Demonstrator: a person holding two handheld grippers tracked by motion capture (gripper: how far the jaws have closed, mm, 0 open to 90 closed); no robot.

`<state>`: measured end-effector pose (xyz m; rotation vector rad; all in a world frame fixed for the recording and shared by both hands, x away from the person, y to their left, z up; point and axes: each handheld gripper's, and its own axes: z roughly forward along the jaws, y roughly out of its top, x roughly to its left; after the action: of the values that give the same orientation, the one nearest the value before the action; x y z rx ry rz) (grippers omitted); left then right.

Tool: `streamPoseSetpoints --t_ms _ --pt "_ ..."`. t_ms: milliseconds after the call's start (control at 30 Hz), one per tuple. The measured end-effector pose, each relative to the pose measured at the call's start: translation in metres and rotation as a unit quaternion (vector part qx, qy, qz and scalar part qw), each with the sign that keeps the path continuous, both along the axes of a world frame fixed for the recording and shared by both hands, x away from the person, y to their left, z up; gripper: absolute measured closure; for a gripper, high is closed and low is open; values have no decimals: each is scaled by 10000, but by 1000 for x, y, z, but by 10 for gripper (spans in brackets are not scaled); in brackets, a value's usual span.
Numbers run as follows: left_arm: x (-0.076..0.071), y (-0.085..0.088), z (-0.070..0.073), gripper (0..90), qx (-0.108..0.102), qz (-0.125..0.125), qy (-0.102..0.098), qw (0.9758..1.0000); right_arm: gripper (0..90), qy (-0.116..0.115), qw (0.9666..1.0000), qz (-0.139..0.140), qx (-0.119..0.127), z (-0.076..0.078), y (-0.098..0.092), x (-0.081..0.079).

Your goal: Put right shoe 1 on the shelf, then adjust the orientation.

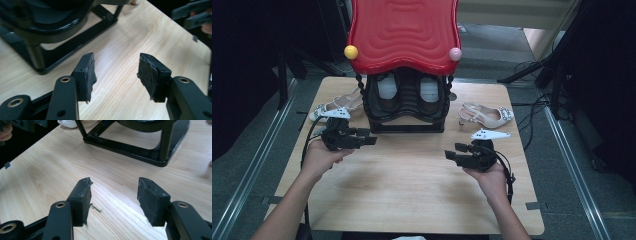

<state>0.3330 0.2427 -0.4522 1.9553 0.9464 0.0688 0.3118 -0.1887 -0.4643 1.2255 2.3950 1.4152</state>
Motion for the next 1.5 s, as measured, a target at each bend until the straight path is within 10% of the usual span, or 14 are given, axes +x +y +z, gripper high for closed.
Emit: streamPoseSetpoints --t_ms 400,600,1067,1300,1500 --pt "1 36 -18 600 -36 402 91 9991 474 -198 9992 -274 -230 3 -19 4" --pt "5 62 -17 891 -35 866 -29 9962 492 -146 9990 -232 -363 0 -15 5" --pt "46 83 -49 900 259 1344 11 9906 521 -146 9993 -200 -286 -4 -9 5" --pt "72 86 -64 900 399 1627 400 9851 524 -232 9983 -445 -308 -2 -12 2" --pt "87 88 -73 900 233 1710 403 9842 524 -160 9978 -578 -272 -4 -17 0"
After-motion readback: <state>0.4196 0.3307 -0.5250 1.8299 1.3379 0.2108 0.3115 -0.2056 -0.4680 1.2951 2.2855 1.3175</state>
